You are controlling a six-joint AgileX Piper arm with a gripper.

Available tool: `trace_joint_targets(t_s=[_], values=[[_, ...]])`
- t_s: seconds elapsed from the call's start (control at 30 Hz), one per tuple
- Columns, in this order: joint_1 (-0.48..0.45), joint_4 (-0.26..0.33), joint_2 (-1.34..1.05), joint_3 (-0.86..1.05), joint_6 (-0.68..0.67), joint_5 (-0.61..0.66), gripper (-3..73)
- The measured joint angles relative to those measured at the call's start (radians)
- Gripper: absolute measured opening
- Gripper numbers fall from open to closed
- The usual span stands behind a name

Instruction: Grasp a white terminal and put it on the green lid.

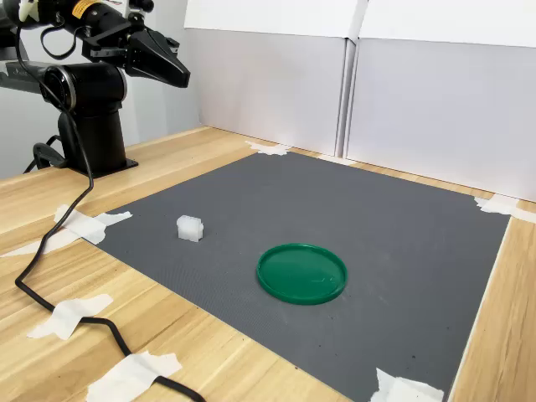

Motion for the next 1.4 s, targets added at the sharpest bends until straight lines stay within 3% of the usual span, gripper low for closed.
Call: trace_joint_targets(t_s=[0.77, 1.17, 1.4], values=[[0.000, -0.002, 0.000, 0.000, 0.000, 0.000, -1.6], [0.000, -0.044, 0.076, -0.012, 0.000, 0.001, -1.6], [0.000, -0.124, 0.228, -0.128, 0.000, 0.001, -1.6]])
